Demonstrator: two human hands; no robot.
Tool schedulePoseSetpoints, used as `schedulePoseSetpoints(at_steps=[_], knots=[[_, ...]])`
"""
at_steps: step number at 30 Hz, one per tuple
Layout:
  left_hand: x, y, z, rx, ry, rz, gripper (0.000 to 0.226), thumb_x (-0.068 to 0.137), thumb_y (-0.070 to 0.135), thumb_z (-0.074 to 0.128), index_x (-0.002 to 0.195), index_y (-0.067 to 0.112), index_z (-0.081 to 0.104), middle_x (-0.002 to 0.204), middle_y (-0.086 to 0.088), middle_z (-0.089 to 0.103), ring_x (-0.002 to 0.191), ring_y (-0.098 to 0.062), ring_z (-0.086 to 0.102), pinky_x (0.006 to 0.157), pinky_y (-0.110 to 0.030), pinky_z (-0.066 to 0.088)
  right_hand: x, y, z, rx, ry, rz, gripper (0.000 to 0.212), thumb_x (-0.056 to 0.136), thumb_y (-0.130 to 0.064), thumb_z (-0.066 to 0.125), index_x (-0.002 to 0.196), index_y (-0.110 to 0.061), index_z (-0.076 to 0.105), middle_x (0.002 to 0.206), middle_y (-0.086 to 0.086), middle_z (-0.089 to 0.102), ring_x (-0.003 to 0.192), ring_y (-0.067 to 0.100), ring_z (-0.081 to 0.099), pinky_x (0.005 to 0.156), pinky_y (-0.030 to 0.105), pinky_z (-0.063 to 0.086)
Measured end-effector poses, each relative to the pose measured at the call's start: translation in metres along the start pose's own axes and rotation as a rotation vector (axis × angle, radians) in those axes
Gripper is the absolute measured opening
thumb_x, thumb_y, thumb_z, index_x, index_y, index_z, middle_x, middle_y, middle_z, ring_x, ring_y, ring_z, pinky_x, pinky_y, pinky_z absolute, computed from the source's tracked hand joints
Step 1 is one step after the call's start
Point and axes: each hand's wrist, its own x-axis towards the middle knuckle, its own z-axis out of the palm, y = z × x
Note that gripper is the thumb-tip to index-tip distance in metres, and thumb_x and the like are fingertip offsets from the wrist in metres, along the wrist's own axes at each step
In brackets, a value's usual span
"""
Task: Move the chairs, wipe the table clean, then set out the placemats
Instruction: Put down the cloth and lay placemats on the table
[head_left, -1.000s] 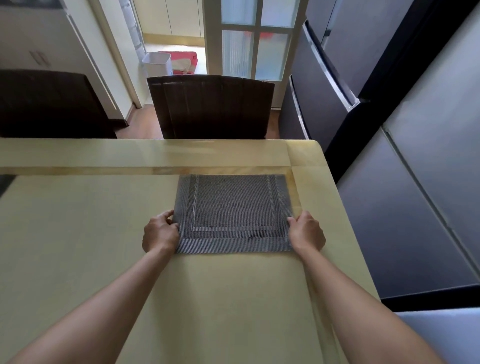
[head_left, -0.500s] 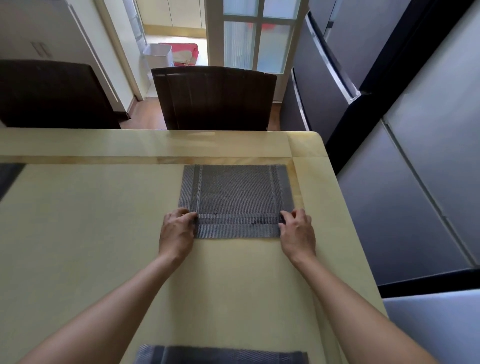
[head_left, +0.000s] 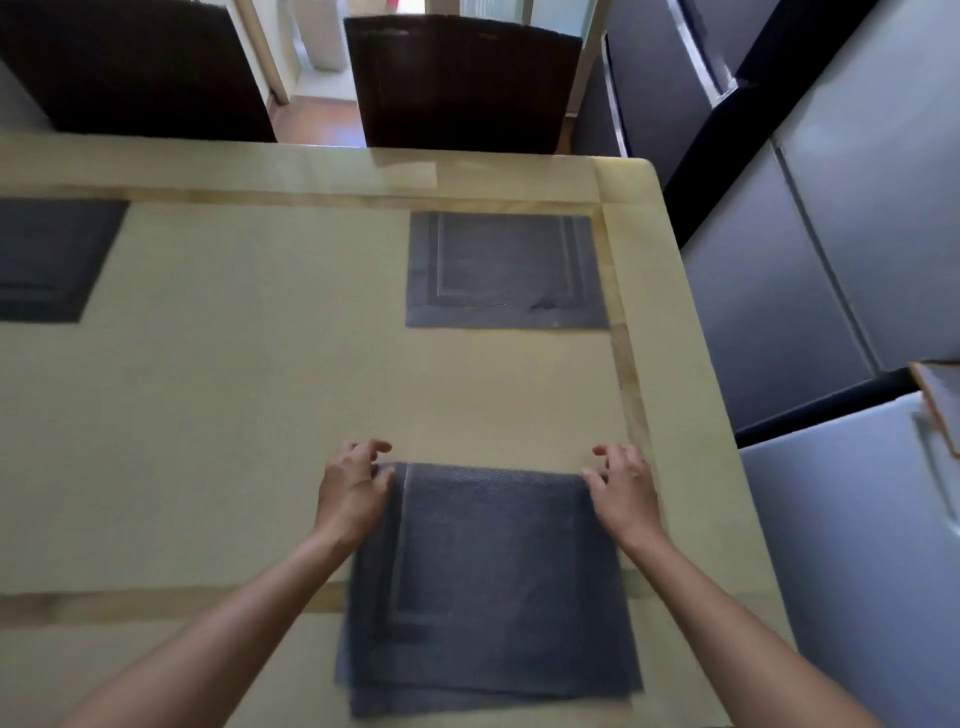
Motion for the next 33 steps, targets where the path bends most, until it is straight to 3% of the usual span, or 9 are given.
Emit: schedulePoseSetpoints(at_steps=[7, 11, 16, 21, 23, 27, 33], knots=[[-0.076, -0.047, -0.005, 0.018, -0.029, -0.137, 0.040, 0.086, 0.020, 0.064, 0.123, 0.010, 0.055, 0.119, -0.016, 0.056, 0.112, -0.030, 0.053, 0.096, -0.035, 0.041, -0.102, 0.008, 0.015, -0.086, 0.023, 0.163, 0.043, 0.089, -0.025, 0.062, 0.126, -0.007, 0.049, 0.128, 0.014, 0.049, 0.118, 0.032, 0.048, 0.094, 0.038, 0.042], [-0.106, -0.059, -0.004, -0.093, -0.102, -0.255, 0.049, 0.084, 0.022, 0.068, 0.126, 0.009, 0.048, 0.124, -0.014, 0.055, 0.114, -0.029, 0.054, 0.098, -0.039, 0.045, -0.140, 0.012, 0.020, -0.126, -0.024, 0.322, 0.048, 0.088, -0.029, 0.062, 0.126, -0.007, 0.043, 0.133, 0.015, 0.043, 0.122, 0.036, 0.044, 0.093, 0.042, 0.042], [-0.120, -0.062, 0.004, -0.241, -0.125, -0.396, 0.038, 0.081, 0.017, 0.072, 0.113, 0.007, 0.053, 0.118, -0.013, 0.060, 0.107, -0.029, 0.058, 0.093, -0.040, 0.048, -0.156, 0.012, 0.030, -0.042, -0.044, 0.464, 0.053, 0.085, -0.026, 0.067, 0.127, -0.008, 0.040, 0.135, 0.018, 0.043, 0.123, 0.037, 0.043, 0.094, 0.046, 0.042], [-0.119, -0.059, 0.008, -0.253, -0.055, -0.462, 0.017, 0.081, 0.016, 0.069, 0.094, 0.015, 0.059, 0.106, -0.009, 0.067, 0.098, -0.027, 0.061, 0.081, -0.032, 0.046, -0.156, 0.013, 0.034, -0.068, 0.043, 0.442, 0.044, 0.084, -0.019, 0.068, 0.116, -0.005, 0.043, 0.124, 0.018, 0.051, 0.115, 0.035, 0.051, 0.080, 0.039, 0.045], [-0.119, -0.059, 0.008, -0.200, -0.026, -0.427, 0.010, 0.082, 0.017, 0.066, 0.091, 0.015, 0.061, 0.102, -0.009, 0.068, 0.096, -0.028, 0.061, 0.079, -0.033, 0.046, -0.157, 0.016, 0.033, -0.075, 0.081, 0.418, 0.029, 0.087, -0.016, 0.062, 0.109, -0.005, 0.047, 0.116, 0.015, 0.057, 0.105, 0.033, 0.057, 0.071, 0.034, 0.043], [-0.122, -0.057, 0.007, -0.140, 0.024, -0.315, 0.003, 0.087, 0.016, 0.061, 0.089, 0.013, 0.060, 0.096, -0.008, 0.067, 0.091, -0.028, 0.061, 0.072, -0.032, 0.044, -0.157, 0.021, 0.030, -0.099, 0.091, 0.347, 0.018, 0.091, -0.023, 0.056, 0.101, -0.008, 0.055, 0.107, 0.012, 0.064, 0.096, 0.031, 0.061, 0.069, 0.030, 0.041], [-0.113, -0.061, -0.016, -0.258, 0.139, -0.238, 0.002, 0.083, 0.008, 0.062, 0.084, 0.007, 0.064, 0.089, -0.011, 0.070, 0.087, -0.029, 0.063, 0.072, -0.032, 0.044, -0.161, -0.004, 0.018, -0.076, 0.218, 0.155, 0.019, 0.092, -0.022, 0.057, 0.083, -0.014, 0.042, 0.085, 0.013, 0.066, 0.078, 0.033, 0.060, 0.060, 0.031, 0.038]])
